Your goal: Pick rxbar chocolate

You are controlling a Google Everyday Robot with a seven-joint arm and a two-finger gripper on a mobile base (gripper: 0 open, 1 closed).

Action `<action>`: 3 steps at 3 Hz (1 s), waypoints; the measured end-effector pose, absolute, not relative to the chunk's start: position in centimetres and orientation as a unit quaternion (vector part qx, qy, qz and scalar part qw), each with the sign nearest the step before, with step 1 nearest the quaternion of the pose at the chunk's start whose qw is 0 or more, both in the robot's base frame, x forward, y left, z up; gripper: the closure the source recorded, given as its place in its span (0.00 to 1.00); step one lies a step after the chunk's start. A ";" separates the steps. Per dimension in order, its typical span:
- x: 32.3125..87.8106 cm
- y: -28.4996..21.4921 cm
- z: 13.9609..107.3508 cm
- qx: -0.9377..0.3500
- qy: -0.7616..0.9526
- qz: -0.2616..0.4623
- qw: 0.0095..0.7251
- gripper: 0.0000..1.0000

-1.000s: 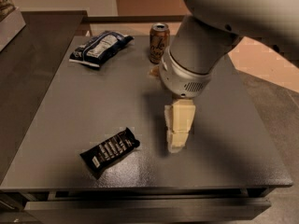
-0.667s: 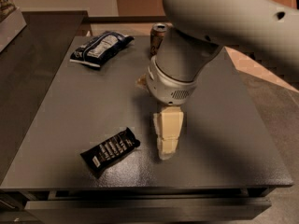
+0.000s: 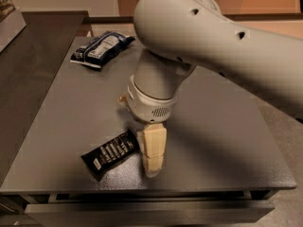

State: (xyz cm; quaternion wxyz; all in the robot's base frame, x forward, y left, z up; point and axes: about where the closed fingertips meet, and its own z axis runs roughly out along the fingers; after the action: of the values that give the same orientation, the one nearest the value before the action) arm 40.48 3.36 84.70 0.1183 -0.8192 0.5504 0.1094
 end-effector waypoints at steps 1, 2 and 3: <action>39.9 4.7 84.1 -0.826 0.538 0.120 0.120 0.00; 39.6 5.6 83.6 -0.831 0.529 0.127 0.119 0.00; 39.5 6.1 83.2 -0.834 0.523 0.130 0.115 0.18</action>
Offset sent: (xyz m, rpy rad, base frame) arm -0.0121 0.0334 -0.0208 0.0343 0.0416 0.0783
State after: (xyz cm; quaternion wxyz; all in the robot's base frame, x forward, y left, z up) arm 39.53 6.07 83.15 0.1148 -0.8344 0.5231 0.1301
